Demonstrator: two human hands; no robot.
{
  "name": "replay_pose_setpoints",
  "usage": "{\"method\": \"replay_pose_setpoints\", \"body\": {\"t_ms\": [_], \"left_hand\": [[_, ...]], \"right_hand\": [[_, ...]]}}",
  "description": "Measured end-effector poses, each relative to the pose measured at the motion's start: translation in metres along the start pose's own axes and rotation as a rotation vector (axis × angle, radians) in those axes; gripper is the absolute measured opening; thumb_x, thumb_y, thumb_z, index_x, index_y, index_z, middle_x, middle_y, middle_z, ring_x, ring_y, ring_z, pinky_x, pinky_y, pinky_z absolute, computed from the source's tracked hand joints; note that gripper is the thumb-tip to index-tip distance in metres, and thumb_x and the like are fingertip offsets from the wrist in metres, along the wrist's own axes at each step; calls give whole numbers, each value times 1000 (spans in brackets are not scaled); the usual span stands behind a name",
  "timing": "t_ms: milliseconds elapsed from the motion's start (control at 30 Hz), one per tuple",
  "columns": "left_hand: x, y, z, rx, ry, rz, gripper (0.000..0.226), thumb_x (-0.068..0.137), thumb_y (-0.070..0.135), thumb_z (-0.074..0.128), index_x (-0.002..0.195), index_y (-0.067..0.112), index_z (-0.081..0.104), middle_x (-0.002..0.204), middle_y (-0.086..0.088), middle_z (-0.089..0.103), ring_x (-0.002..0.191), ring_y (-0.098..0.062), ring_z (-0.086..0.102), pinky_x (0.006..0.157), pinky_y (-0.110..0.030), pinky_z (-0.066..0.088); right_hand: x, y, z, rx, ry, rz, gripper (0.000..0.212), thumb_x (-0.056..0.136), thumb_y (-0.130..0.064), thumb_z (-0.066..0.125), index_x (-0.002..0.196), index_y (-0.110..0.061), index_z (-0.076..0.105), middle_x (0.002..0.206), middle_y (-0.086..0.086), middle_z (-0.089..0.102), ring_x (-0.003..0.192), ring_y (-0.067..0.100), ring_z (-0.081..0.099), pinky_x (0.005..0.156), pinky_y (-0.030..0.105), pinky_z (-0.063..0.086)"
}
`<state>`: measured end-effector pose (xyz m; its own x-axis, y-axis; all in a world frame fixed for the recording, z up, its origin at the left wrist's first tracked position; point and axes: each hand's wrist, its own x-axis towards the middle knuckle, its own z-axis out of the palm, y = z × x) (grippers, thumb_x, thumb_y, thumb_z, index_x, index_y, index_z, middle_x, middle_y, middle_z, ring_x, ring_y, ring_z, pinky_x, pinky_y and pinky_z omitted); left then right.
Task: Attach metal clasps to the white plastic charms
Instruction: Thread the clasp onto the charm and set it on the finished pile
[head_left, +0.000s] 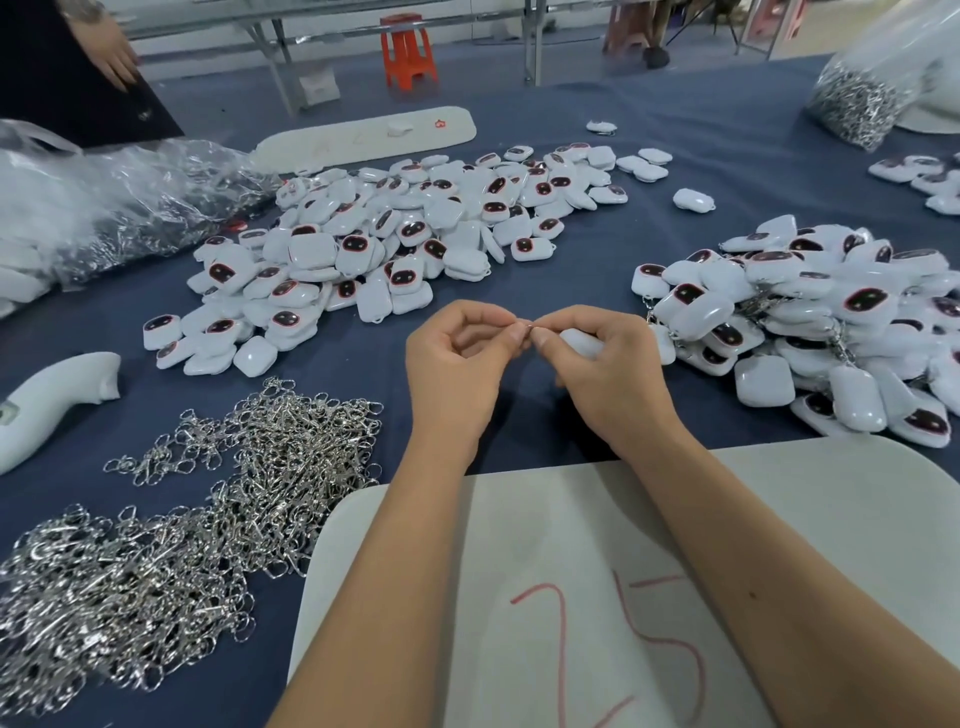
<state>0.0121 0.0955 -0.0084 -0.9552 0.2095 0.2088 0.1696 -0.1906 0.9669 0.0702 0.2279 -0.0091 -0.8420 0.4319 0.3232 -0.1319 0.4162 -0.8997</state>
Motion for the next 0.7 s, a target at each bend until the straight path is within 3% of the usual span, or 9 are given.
{"method": "replay_pose_setpoints", "body": {"t_ms": [167,433,700], "left_hand": [[0,-2,0,38,7,-8,13,84,-3,77,89,6,70,83,-10,77,80,-27,78,74,-30,60],[2,-2,-5,105,-124,-21,8,93,0,68,91,4,75,83,-8,77,77,-15,74,74,-23,57],[2,0,-7,236,-201,31,9,97,3,65,93,4,74,77,-3,74,72,-9,68,76,-24,58]], "right_hand": [[-1,-2,-1,31,-11,-9,19,96,-11,70,83,-23,77,78,-18,73,65,-2,62,72,14,46],[1,3,0,99,5,-1,16,98,-9,67,88,-18,76,85,-11,74,76,2,63,80,28,51],[1,3,-3,159,-65,-15,19,99,-9,65,87,-19,76,82,-2,73,68,8,57,65,24,50]]}}
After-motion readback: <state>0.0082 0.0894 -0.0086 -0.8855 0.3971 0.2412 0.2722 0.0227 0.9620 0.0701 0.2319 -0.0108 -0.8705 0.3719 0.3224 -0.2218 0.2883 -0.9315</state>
